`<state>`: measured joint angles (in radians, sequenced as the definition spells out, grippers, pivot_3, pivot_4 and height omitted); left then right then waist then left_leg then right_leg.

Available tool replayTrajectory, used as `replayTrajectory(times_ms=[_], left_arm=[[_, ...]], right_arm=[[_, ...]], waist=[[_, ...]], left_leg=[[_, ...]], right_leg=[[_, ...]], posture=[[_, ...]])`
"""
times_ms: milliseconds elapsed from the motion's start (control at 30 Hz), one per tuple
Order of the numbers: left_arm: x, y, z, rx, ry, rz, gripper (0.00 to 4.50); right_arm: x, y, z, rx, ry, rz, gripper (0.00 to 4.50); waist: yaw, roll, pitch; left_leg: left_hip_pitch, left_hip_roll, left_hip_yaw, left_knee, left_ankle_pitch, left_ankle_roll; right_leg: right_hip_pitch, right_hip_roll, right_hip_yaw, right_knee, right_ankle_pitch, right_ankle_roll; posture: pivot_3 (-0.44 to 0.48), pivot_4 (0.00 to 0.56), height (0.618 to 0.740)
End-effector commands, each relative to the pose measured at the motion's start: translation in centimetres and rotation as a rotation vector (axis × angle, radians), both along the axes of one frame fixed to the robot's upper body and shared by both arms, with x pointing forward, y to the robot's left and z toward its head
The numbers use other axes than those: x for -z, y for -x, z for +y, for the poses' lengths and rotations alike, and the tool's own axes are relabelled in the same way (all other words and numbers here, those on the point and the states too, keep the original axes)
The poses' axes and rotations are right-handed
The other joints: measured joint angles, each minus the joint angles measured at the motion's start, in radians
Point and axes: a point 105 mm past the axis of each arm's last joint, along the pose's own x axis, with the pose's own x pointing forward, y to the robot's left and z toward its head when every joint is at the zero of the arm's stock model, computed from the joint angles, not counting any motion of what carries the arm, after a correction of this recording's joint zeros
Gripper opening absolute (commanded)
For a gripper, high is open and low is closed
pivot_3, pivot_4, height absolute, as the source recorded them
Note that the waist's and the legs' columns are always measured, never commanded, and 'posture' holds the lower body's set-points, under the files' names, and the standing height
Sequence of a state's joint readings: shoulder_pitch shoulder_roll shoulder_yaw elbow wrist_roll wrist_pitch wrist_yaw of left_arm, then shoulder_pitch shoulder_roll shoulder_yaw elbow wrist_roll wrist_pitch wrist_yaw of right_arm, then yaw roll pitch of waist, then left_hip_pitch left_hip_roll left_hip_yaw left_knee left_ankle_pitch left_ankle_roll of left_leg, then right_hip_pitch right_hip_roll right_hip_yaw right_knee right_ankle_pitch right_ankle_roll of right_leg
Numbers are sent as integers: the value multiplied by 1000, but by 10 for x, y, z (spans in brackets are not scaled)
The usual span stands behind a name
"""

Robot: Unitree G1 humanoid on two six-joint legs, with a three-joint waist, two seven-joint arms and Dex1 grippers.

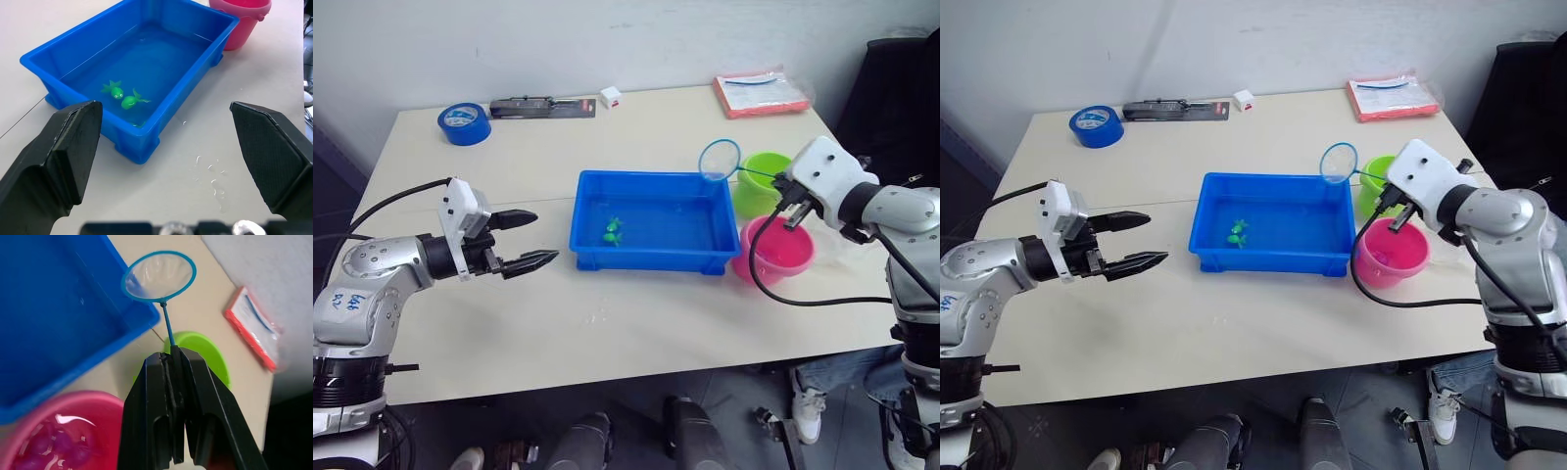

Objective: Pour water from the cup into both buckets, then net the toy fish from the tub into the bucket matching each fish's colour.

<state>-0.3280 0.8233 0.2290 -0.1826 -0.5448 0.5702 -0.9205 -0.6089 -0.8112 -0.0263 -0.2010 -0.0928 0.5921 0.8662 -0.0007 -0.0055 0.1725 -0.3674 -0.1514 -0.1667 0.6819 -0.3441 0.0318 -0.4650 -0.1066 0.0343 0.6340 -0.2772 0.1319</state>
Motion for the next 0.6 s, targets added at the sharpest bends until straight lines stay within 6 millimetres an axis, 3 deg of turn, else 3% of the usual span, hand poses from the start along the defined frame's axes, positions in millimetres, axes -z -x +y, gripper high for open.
replayTrajectory(times_ms=[33,100,167,233,267,467,600], left_arm=[[-17,5,6,-24,0,-58,4500],[-18,7,7,-32,1,-59,4500],[-18,11,12,-59,8,-57,4500],[-17,14,17,-87,10,-48,4500],[-18,15,18,-97,14,-47,4500],[-26,20,31,-172,96,-31,4500],[-20,29,40,-210,97,10,4500]], right_arm=[[-6,4,14,-62,-7,-9,775],[-4,2,17,-77,0,-6,775],[-3,-1,24,-96,-20,-5,775],[-3,-2,33,-127,-78,27,775],[-2,-3,35,-124,-107,47,775],[9,-5,53,-139,-183,154,775],[6,-6,60,-133,-250,207,775]], waist=[[-1,0,0],[-17,0,0],[-33,0,0],[-30,1,0],[-25,1,0],[-1,1,0],[-3,1,0]], left_leg=[[0,0,0,0,0,0],[-2,-4,-9,0,1,0],[-6,-18,-35,0,7,1],[-5,-24,-49,1,11,1],[-3,-24,-46,1,11,0],[-3,-19,-37,-1,10,1],[-2,-18,-32,-1,9,1]], right_leg=[[0,0,0,0,0,0],[4,-6,-5,1,0,0],[8,-27,-30,7,-5,-5],[11,-34,-41,11,-7,-9],[11,-26,-38,10,-7,-9],[12,-24,-29,1,-5,-5],[10,-23,-26,1,-4,-4]], posture=[[0,150,740],[0,150,740],[0,150,740],[0,150,740],[0,150,740],[0,150,740],[0,150,740]])
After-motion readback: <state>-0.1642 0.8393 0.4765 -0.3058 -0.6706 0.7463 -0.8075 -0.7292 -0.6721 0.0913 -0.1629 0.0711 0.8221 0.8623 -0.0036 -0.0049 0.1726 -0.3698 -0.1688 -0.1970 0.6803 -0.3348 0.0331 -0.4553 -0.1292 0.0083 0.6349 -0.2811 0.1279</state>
